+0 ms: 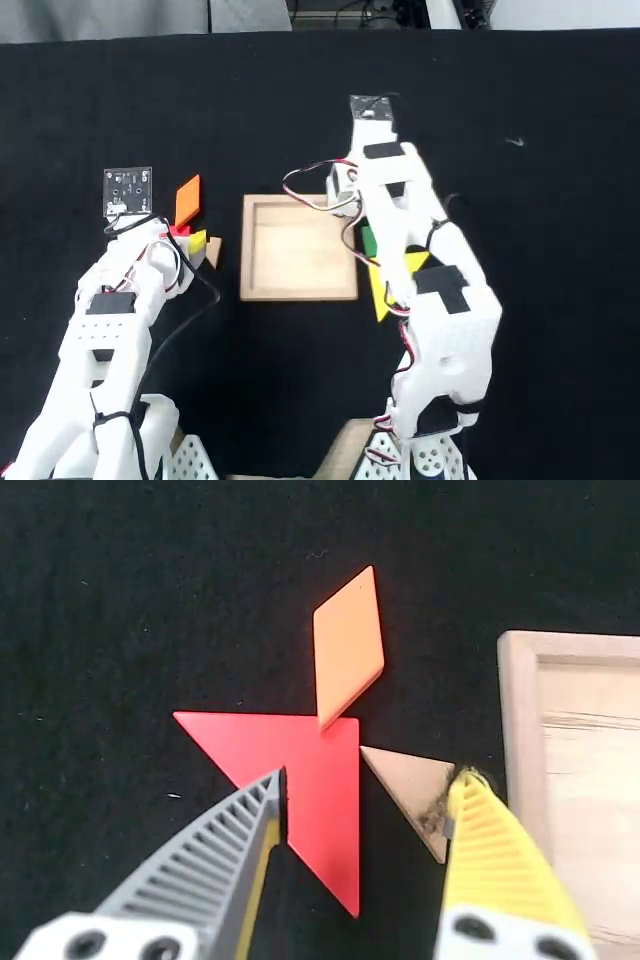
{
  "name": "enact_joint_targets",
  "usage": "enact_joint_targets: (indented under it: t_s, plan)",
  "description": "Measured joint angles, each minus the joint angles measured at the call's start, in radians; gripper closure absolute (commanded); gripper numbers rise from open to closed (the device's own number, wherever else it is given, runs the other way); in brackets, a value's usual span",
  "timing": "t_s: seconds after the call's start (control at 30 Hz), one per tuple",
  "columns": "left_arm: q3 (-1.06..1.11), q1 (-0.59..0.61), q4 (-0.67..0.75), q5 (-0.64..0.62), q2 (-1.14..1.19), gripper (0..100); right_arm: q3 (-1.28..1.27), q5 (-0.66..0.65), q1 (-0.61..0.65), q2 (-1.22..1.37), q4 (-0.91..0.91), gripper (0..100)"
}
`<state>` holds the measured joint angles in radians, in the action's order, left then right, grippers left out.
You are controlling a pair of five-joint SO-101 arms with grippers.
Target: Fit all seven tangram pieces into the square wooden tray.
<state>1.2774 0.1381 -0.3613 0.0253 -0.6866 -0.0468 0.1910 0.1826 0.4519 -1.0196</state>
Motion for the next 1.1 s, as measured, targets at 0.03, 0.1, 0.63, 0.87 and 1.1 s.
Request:
enact_joint_targets:
  t_s: [0.03,0.1,0.63,0.87,1.1]
  plan:
    - [0.000,0.000,0.000,0.000,0.000,74,0.002,0.000,0.003,0.000,0.000,97.2]
    - [0.000,0.000,0.000,0.000,0.000,74,0.002,0.000,0.003,0.000,0.000,93.2]
    - [0.000,0.000,0.000,0.000,0.000,74,0.287,-0.226,0.003,-0.048,-0.446,80.8]
    - [0.000,0.000,0.000,0.000,0.000,74,0.296,-0.572,-0.141,-0.230,-0.640,80.8]
    - [0.000,0.000,0.000,0.000,0.000,74,-0.012,-0.904,-0.353,-0.272,-0.499,81.7]
